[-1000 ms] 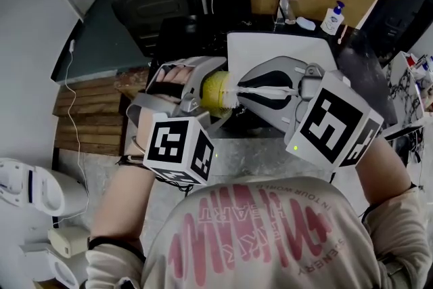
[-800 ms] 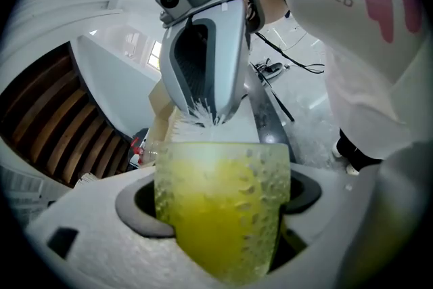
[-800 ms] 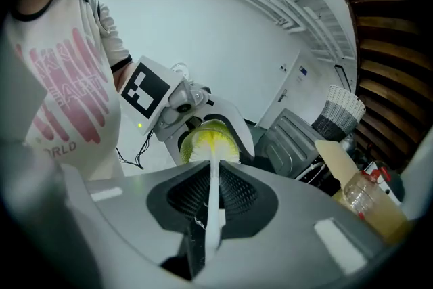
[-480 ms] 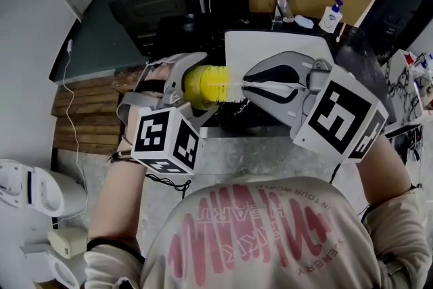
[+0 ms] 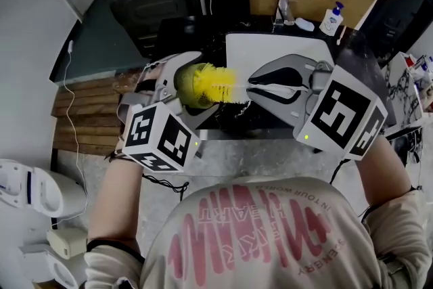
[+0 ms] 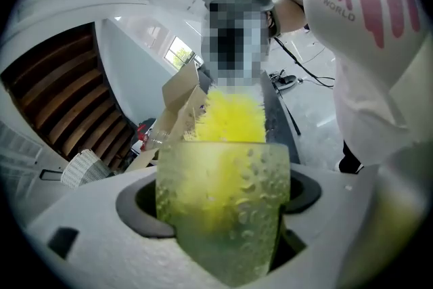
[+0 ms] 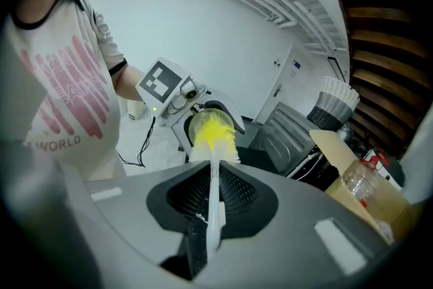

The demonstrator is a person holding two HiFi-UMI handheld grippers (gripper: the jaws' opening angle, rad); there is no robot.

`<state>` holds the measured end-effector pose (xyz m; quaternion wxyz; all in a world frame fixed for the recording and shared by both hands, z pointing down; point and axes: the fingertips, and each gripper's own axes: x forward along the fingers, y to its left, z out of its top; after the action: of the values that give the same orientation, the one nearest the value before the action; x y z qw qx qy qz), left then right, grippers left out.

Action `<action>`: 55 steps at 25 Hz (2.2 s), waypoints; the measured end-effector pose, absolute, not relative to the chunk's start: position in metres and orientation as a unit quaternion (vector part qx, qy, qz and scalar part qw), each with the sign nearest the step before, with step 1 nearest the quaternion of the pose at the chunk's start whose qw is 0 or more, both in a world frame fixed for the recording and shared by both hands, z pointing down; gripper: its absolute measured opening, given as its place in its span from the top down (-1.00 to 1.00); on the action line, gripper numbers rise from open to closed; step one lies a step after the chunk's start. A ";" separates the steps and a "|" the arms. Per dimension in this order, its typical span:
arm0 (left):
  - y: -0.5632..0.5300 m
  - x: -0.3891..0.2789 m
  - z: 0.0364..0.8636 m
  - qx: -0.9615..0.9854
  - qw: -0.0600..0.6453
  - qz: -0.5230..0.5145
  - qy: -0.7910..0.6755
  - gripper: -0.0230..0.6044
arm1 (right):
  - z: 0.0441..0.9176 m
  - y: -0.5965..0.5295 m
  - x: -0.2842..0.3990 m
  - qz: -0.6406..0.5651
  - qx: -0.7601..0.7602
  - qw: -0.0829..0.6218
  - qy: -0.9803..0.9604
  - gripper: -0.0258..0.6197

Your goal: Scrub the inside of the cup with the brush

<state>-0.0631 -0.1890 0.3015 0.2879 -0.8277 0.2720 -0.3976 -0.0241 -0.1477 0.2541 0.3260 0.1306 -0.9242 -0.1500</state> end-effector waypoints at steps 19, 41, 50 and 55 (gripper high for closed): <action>-0.178 -0.051 0.289 -0.862 0.263 -0.341 0.267 -0.38 | 0.264 -0.143 -0.046 -0.145 0.114 0.310 -0.933 0.75; -0.185 -0.055 0.311 -0.823 0.287 -0.407 0.275 -0.38 | 0.263 -0.138 -0.061 -0.138 0.100 0.326 -0.930 0.75; -0.188 -0.052 0.319 -0.802 0.291 -0.434 0.288 -0.38 | 0.272 -0.134 -0.060 -0.131 0.103 0.339 -0.926 0.75; -0.187 -0.051 0.311 -0.840 0.229 -0.386 0.304 -0.38 | 0.274 -0.131 -0.061 -0.127 0.103 0.335 -0.928 0.75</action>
<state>-0.0511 -0.1873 0.3112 0.2294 -0.8401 0.3039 -0.3864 -0.0613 -0.1308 0.2738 0.3349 0.1031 -0.9279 -0.1272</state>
